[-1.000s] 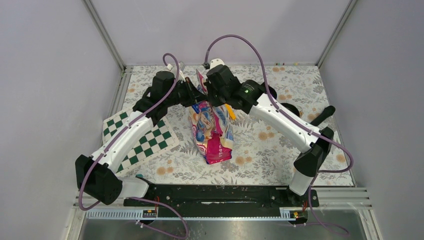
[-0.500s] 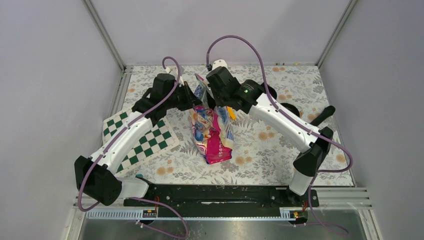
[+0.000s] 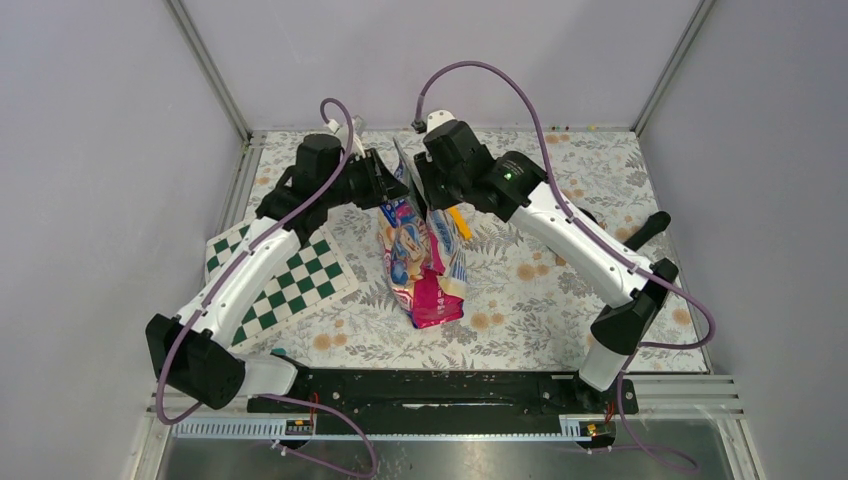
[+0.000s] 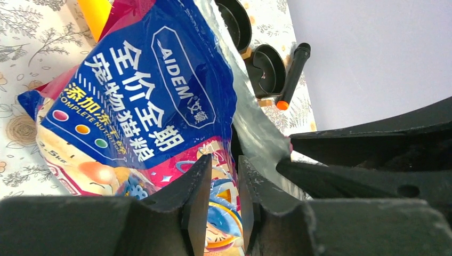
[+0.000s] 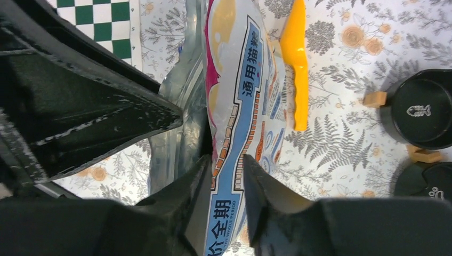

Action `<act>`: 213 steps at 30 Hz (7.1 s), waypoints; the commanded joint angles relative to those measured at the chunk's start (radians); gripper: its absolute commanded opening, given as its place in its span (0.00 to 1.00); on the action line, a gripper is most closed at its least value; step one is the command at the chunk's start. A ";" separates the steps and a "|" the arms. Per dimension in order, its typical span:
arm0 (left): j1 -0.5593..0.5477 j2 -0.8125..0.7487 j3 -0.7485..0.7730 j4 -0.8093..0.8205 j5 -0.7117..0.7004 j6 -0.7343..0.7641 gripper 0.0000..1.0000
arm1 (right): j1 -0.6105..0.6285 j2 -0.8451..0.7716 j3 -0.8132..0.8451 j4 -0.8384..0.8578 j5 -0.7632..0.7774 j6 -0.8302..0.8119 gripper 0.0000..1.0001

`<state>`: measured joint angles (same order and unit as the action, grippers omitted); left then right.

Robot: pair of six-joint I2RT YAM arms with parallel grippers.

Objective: Serve the pet food

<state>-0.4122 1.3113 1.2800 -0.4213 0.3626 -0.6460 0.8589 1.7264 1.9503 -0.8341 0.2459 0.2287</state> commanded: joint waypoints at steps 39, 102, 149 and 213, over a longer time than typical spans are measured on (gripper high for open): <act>0.073 0.074 0.570 -0.467 -0.384 0.236 0.00 | -0.032 0.075 0.468 -0.195 0.138 -0.094 0.00; 0.184 -0.172 0.320 -0.022 -0.159 0.148 0.94 | -0.354 0.311 -0.355 0.394 -0.234 -0.063 0.70; 0.188 -0.032 0.359 0.100 0.132 -0.171 0.90 | -0.116 -0.313 -0.445 0.638 0.027 -0.687 0.00; 0.271 -0.003 0.386 0.051 0.222 -0.328 0.00 | 0.039 -0.308 -0.839 1.719 0.222 -1.558 0.43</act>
<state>-0.1390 1.3533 1.6642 -0.4725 0.5377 -0.9466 0.8852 1.4437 1.0935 0.7921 0.4644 -1.4166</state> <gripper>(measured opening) 0.091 0.330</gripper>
